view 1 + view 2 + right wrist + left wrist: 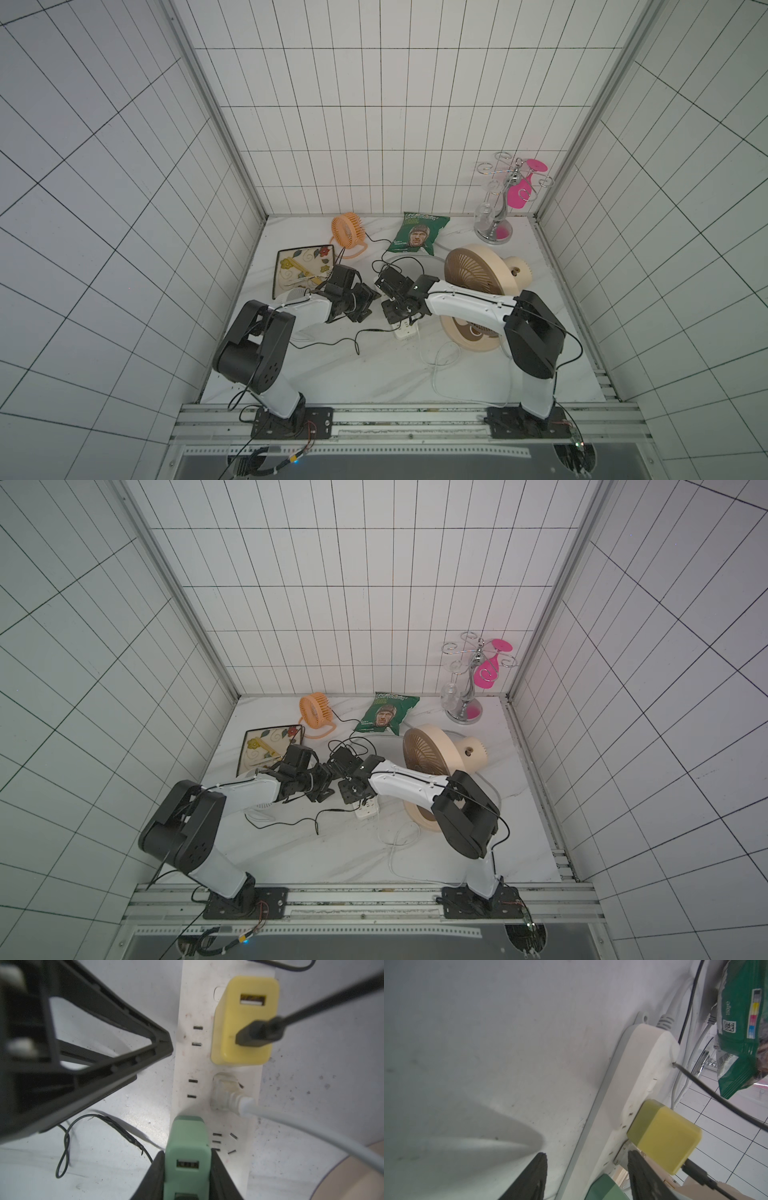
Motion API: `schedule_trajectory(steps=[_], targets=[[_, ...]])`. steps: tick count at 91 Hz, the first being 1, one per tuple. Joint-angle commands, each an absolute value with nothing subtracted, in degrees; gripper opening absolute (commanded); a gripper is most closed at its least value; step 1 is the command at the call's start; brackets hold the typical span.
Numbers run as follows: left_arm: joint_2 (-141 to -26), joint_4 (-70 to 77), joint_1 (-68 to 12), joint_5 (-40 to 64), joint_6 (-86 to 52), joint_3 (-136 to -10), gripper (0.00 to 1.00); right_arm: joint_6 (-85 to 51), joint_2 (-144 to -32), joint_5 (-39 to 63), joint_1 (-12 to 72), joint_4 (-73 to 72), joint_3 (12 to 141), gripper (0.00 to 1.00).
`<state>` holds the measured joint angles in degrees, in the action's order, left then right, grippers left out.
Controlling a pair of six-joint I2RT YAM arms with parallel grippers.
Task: Unplug the desk fan from the power strip
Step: Remove the plug from the socket.
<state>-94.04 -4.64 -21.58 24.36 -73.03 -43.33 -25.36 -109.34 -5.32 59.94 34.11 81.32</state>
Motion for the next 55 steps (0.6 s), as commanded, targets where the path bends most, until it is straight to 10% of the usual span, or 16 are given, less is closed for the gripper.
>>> schedule_trajectory(steps=[1,55], targets=[[-95.7,-0.9,-22.0,27.2,-72.1,-45.0,0.64,-24.9,-110.1,-5.9,59.7,35.3,82.8,0.29],[-100.9,-8.1,-22.7,29.6,-70.4,-47.8,0.56,-22.1,-108.7,-7.6,60.6,33.7,83.9,0.24]])
